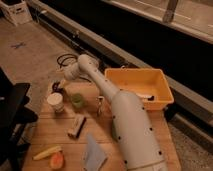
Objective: Place grapes in metal cup
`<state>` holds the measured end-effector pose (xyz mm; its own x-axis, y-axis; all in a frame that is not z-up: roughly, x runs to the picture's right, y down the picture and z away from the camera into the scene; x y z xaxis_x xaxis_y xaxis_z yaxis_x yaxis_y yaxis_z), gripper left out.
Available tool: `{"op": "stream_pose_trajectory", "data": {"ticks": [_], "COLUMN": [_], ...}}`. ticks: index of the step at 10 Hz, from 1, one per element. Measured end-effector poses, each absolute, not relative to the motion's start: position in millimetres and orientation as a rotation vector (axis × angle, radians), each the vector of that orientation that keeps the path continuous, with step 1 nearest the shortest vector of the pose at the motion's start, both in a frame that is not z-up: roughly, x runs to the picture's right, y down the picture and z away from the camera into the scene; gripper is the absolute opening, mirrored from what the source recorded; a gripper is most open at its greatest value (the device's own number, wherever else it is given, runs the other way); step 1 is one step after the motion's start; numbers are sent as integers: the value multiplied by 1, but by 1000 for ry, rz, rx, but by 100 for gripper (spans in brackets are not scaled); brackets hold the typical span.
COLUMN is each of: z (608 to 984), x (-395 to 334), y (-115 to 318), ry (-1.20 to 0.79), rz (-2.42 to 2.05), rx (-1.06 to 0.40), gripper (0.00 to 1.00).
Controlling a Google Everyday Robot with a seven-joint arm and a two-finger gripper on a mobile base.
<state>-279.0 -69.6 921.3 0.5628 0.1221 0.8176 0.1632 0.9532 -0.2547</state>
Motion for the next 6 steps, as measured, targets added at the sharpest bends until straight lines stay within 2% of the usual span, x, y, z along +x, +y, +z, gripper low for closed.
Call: {"op": "stream_pose_trajectory", "data": {"ticks": [6], "z": [858], "x": [-215], "y": [-133], "ry": [-883], "rz": [-64], "rx": [-166], "gripper": [66]}}
